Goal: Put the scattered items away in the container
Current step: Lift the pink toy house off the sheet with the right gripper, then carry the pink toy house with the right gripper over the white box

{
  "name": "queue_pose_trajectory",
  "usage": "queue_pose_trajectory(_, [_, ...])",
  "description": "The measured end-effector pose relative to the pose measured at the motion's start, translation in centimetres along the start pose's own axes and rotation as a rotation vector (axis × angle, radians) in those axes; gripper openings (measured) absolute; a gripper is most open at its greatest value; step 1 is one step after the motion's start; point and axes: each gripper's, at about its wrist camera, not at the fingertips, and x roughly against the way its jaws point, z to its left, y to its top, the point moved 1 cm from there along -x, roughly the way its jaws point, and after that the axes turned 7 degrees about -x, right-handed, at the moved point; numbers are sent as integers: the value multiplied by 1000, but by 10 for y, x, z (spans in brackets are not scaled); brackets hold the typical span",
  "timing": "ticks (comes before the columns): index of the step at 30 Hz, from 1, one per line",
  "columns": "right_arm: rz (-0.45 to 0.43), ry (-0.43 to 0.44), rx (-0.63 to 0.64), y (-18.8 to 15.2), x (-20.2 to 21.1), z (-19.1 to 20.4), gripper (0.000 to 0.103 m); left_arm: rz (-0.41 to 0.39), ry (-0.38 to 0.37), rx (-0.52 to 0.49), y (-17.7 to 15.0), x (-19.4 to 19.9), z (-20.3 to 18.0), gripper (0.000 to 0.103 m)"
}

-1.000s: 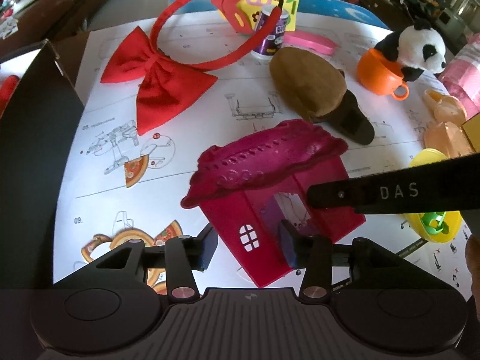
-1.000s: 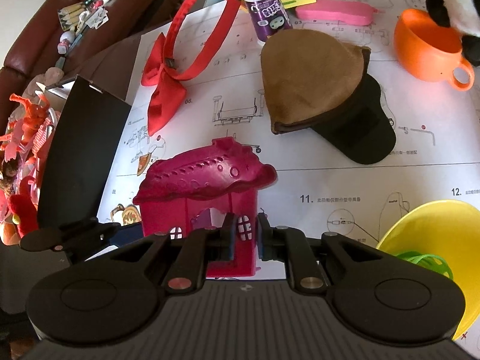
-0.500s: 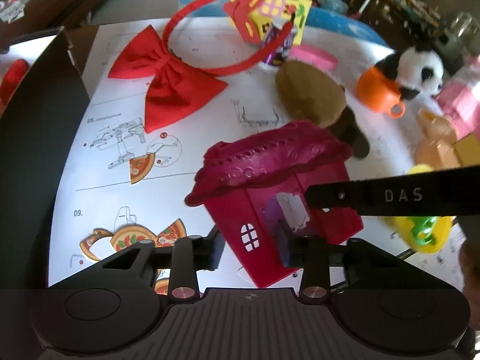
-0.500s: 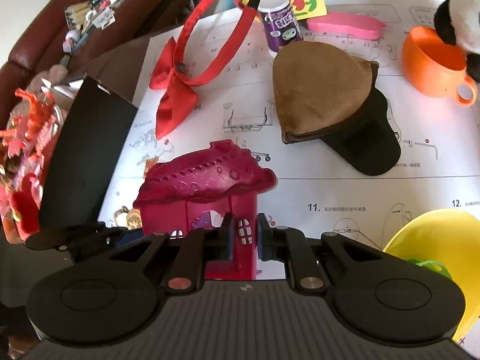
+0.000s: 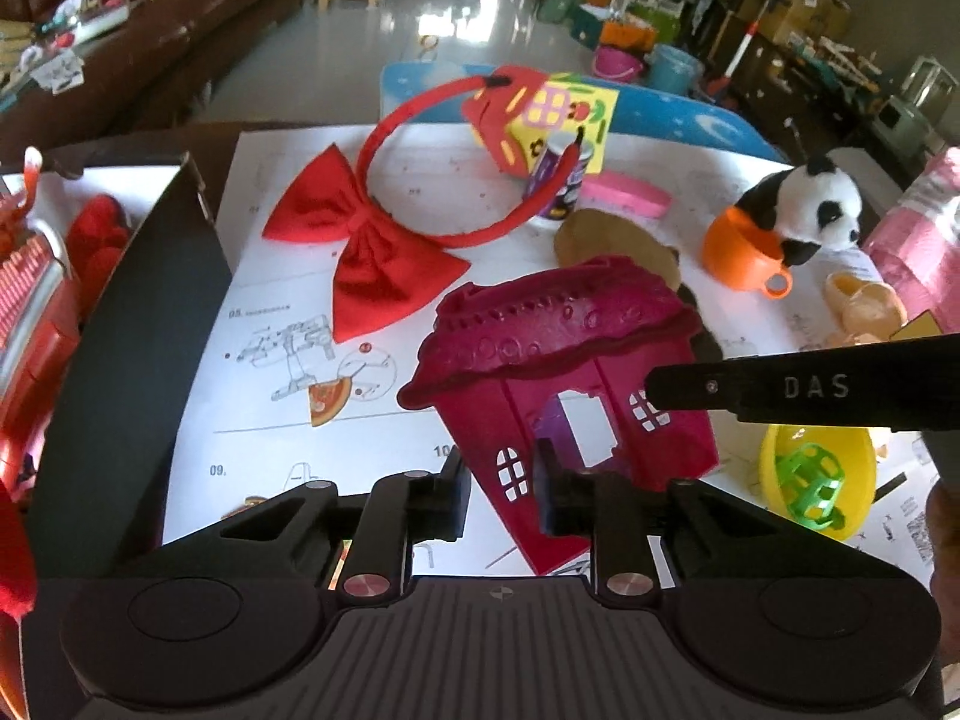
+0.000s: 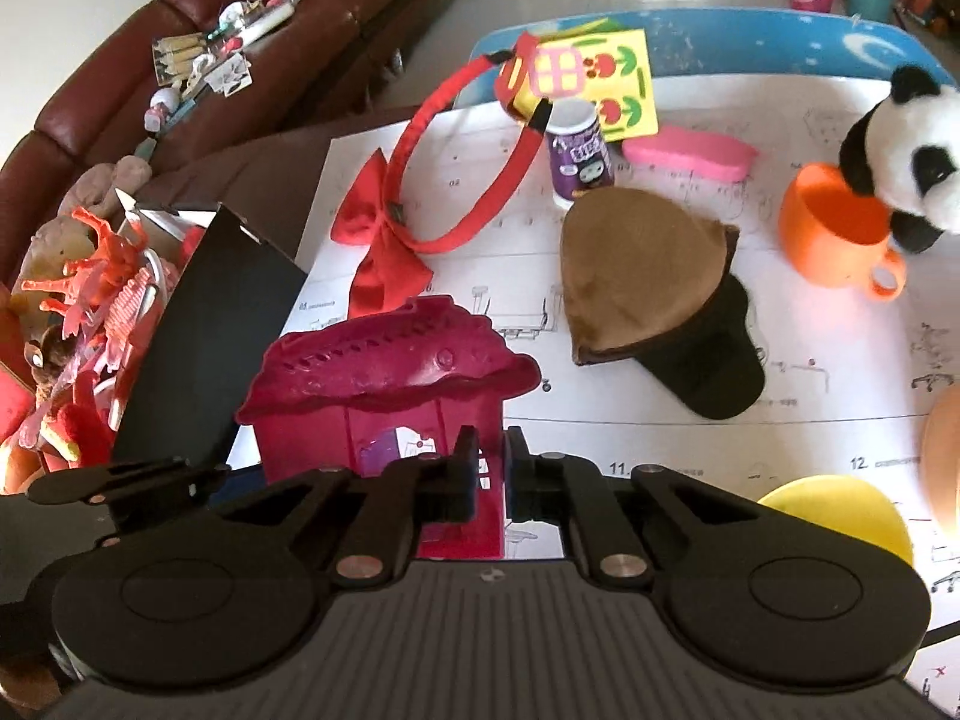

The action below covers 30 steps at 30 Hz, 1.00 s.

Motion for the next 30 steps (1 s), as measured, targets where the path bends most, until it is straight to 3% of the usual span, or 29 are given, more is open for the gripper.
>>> queue_pose_trajectory(16, [-65, 38, 1, 4, 25, 10, 10, -73, 19, 25, 8, 29, 4, 15])
queue_pose_trajectory(30, [-79, 84, 50, 21, 26, 45, 12, -131, 68, 110, 15, 52, 37, 15])
